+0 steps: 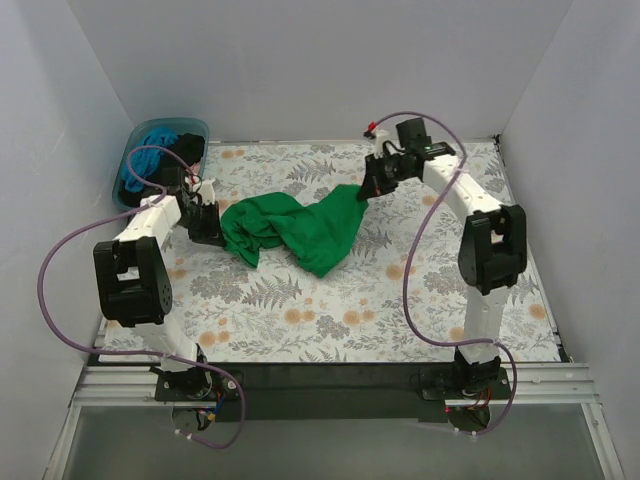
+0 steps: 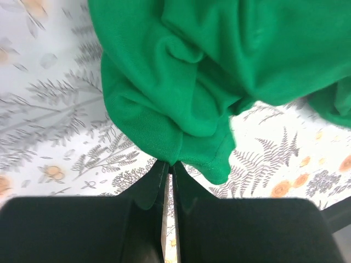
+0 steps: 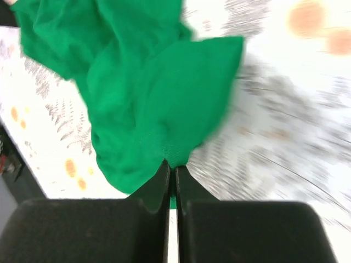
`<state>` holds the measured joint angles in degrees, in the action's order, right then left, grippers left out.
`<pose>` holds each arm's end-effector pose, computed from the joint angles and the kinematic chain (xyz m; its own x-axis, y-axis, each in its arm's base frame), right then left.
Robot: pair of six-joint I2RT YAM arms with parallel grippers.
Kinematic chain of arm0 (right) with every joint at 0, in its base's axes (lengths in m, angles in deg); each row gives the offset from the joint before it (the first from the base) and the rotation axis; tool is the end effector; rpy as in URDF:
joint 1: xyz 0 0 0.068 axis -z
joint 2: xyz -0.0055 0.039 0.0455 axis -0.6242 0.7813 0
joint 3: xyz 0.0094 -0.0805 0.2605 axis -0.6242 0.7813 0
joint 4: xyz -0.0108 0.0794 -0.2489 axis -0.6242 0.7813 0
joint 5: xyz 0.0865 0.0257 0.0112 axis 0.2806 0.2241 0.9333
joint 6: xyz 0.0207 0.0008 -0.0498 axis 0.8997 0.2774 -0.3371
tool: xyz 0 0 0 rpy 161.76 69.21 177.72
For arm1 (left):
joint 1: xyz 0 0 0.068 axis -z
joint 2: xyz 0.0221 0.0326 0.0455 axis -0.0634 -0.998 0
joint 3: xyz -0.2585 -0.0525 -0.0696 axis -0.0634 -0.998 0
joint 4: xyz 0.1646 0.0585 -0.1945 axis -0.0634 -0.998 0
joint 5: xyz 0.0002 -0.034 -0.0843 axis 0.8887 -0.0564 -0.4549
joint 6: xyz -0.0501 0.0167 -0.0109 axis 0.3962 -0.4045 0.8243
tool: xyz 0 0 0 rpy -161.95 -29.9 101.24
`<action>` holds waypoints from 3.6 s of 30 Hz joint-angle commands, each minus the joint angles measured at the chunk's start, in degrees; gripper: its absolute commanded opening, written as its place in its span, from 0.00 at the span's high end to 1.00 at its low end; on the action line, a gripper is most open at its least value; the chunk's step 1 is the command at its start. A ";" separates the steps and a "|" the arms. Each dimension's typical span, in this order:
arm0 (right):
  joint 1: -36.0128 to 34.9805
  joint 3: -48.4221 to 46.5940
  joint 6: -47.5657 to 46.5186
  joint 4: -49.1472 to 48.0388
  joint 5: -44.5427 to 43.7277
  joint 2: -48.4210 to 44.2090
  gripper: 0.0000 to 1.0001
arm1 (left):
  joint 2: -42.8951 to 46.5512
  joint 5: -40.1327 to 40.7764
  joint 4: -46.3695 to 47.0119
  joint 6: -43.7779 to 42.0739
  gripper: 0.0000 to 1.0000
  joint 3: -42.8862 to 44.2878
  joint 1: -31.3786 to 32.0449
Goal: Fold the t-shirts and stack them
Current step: Flatten the tshirt out
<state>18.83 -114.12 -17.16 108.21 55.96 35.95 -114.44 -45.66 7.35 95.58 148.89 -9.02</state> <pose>0.4210 0.1737 0.2587 -0.7006 -0.2946 -0.6498 -0.6557 0.6251 0.4235 0.3314 0.0171 0.2014 -0.8351 -0.5497 -0.0224 -0.4794 0.7471 -0.4605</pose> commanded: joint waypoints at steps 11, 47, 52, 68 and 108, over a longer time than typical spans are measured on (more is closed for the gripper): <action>15.21 -8.77 -15.18 11.36 -11.00 -13.15 0.99 | 7.57 6.90 -1.09 -5.58 1.00 14.64 -0.24; 33.33 -4.16 -31.07 12.85 -10.48 -36.77 0.99 | 28.20 -13.30 1.74 -23.79 1.00 11.80 -4.02; 33.33 20.69 -46.26 16.62 -8.90 -49.00 0.99 | 38.85 -13.41 -15.22 -44.40 0.96 -6.43 -3.93; 28.05 45.18 -56.41 24.10 -13.99 -49.89 0.99 | 16.90 -14.03 -3.22 -22.42 0.36 -3.13 3.27; 28.32 38.42 -48.76 23.05 -15.58 -41.19 0.99 | -35.06 -27.55 12.36 2.59 0.43 40.13 18.04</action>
<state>47.11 -73.18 -66.60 131.53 39.94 -5.58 -149.90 -70.62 18.80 97.52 187.36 8.57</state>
